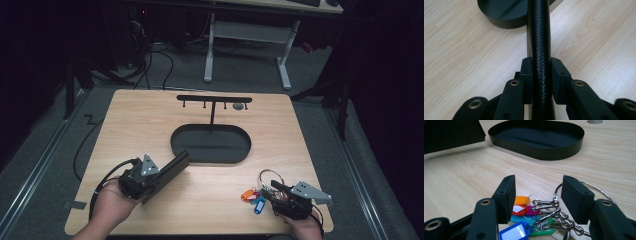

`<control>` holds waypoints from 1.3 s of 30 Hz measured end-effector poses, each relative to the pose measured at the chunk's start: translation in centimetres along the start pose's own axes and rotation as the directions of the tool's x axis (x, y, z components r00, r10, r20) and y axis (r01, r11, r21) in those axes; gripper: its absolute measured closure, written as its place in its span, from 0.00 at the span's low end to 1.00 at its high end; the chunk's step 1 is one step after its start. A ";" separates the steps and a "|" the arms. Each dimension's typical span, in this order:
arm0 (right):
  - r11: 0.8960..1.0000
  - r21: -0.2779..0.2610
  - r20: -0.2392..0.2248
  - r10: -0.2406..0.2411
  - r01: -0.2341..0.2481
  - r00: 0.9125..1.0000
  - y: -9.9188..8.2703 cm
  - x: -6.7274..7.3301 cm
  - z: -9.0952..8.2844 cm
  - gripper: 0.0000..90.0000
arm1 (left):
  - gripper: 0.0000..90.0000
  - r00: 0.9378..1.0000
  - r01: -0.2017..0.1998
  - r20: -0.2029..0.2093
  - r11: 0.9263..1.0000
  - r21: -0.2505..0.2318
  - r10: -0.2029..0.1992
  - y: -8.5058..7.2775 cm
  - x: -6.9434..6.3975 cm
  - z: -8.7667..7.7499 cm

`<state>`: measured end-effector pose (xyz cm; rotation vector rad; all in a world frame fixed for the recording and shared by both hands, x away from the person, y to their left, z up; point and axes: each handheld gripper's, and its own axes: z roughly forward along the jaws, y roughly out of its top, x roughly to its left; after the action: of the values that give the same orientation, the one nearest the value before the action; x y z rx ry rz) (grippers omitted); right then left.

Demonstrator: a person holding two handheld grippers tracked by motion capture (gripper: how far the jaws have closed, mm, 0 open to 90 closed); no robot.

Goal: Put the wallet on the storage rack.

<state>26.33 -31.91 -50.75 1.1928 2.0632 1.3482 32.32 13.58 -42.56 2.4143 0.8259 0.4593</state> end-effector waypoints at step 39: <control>0.999 0.020 0.063 0.025 -0.026 0.998 -2.3 -0.4 -3.0 0.50 | 0.83 0.958 -0.284 -0.054 0.954 -0.092 0.280 8.3 0.1 1.6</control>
<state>23.46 -34.25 -51.52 1.2583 2.0300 1.2873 36.95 7.47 -38.93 2.4455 0.4613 0.6445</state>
